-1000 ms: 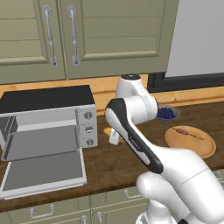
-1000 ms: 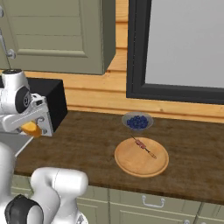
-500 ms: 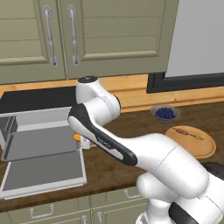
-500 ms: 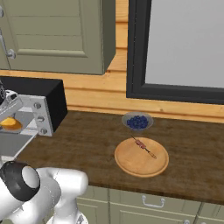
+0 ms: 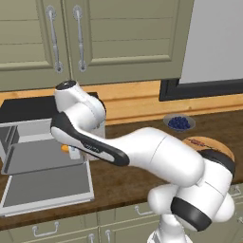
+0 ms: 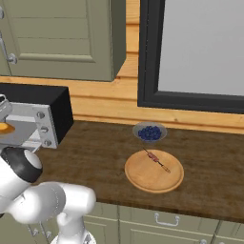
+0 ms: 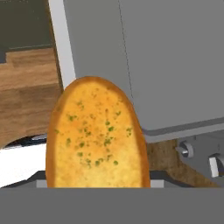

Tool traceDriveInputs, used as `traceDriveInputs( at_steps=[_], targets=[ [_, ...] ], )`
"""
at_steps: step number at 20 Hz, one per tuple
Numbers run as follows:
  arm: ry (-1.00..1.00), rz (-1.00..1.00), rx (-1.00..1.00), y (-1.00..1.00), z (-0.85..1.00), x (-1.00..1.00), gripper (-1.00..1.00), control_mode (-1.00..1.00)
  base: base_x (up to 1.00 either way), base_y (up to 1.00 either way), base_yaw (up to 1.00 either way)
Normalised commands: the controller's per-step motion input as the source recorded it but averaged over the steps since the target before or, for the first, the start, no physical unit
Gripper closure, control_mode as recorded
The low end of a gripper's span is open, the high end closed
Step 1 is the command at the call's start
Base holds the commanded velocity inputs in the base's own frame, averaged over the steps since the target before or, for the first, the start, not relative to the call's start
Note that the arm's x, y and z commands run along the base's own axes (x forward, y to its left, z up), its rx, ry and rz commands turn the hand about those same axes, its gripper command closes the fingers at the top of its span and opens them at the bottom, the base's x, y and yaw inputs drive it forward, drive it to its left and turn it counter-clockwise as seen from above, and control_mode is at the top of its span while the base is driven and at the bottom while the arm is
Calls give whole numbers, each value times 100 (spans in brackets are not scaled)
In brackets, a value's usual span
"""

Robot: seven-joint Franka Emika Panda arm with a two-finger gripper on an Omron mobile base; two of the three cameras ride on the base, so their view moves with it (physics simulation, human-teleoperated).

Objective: Pick up the kebab skewer and baguette bread, and place them inside the toaster oven. Close the toaster oven door and start by setting the timer.

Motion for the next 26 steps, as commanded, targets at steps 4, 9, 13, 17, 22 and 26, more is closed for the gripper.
traceDriveInputs(
  at_steps=[4, 9, 13, 17, 22, 26],
  targets=[
    [-5, 6, 0, -23, -3, 49, 100, -100, 0, 0, 0],
    [-12, 8, -5, 5, -49, 25, 100, -100, 0, 0, 0],
    [-5, 5, -2, 62, -33, 6, 100, -100, 0, 0, 0],
    [0, 1, 0, 55, 0, 13, 100, -100, 0, 0, 0],
    [0, 0, 0, 42, 0, 33, 100, -100, 0, 0, 0],
    [-3, 3, 1, 21, 0, 30, 100, -100, 0, 0, 0]
  ],
)
